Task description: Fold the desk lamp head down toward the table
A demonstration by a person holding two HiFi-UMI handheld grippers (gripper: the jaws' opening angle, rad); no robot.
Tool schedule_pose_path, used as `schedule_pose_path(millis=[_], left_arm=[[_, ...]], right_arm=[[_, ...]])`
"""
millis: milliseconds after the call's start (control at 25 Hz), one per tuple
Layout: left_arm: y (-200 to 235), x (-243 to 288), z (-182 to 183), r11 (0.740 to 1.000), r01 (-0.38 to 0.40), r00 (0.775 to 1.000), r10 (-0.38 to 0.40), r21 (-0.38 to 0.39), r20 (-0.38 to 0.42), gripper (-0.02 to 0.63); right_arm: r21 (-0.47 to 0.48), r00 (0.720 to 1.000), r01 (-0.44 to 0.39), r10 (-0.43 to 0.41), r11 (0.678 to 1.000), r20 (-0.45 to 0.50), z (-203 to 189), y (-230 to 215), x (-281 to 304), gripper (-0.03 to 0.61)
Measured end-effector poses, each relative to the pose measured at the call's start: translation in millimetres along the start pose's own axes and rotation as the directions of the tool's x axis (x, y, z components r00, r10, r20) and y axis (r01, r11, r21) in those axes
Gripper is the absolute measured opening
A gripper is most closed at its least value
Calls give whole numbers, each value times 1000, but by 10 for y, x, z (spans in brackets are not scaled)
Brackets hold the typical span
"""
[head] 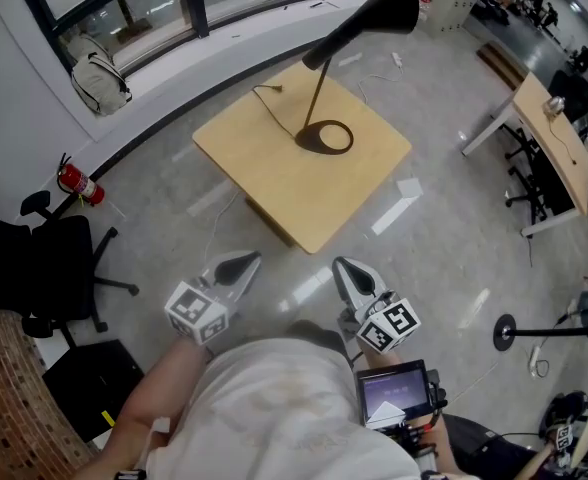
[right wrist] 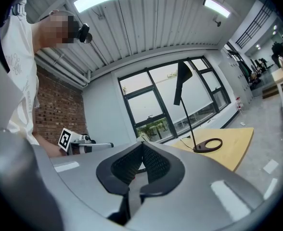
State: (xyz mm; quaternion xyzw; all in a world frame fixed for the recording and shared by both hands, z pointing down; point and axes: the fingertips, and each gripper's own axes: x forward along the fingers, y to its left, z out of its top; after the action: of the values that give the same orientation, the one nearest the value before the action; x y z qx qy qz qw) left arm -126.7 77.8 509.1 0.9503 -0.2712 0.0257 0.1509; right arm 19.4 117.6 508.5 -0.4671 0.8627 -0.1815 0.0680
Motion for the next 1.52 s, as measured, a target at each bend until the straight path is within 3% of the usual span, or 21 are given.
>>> schedule_pose_path(millis=[1000, 1520], left_arm=[[132, 899, 192, 991, -132, 991, 132, 39, -22, 2], [221, 1253, 145, 993, -119, 992, 119, 15, -40, 2]], right_arm=[[70, 998, -56, 57, 996, -6, 252, -1004, 115, 13], [72, 999, -18, 20, 997, -29, 290, -1371, 100, 14]])
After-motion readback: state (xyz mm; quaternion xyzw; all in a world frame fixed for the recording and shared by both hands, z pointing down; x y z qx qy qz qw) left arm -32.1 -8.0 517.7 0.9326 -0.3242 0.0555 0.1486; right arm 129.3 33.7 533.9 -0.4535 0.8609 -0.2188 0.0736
